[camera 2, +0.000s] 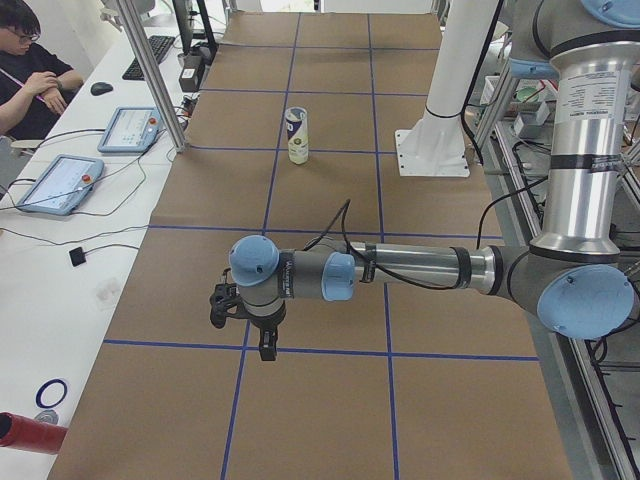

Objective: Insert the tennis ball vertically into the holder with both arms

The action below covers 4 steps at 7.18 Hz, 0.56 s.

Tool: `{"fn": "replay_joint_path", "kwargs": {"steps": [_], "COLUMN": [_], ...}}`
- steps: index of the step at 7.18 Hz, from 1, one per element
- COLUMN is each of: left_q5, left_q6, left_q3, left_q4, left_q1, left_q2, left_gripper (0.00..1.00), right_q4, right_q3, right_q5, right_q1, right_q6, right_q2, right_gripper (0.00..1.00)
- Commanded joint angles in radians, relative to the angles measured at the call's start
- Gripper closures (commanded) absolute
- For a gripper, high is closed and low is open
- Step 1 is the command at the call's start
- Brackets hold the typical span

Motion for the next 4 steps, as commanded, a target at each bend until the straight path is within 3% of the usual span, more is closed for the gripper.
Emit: {"fn": "replay_joint_path", "kwargs": {"steps": [1, 4], "left_q5": [-0.002, 0.000], "left_q6": [0.000, 0.000], "left_q3": [0.000, 0.001], "left_q4": [0.000, 0.000], "left_q1": [0.000, 0.000], "left_q2": [0.000, -0.005], "left_gripper": [0.00, 0.00], "right_q4": [0.000, 0.000], "right_q3": [0.000, 0.000], "right_q5": [-0.001, -0.001], "right_q1": [0.001, -0.001], "right_q6": [0.000, -0.001], "right_q2": [0.000, 0.001], "right_gripper": [0.00, 0.00]}}
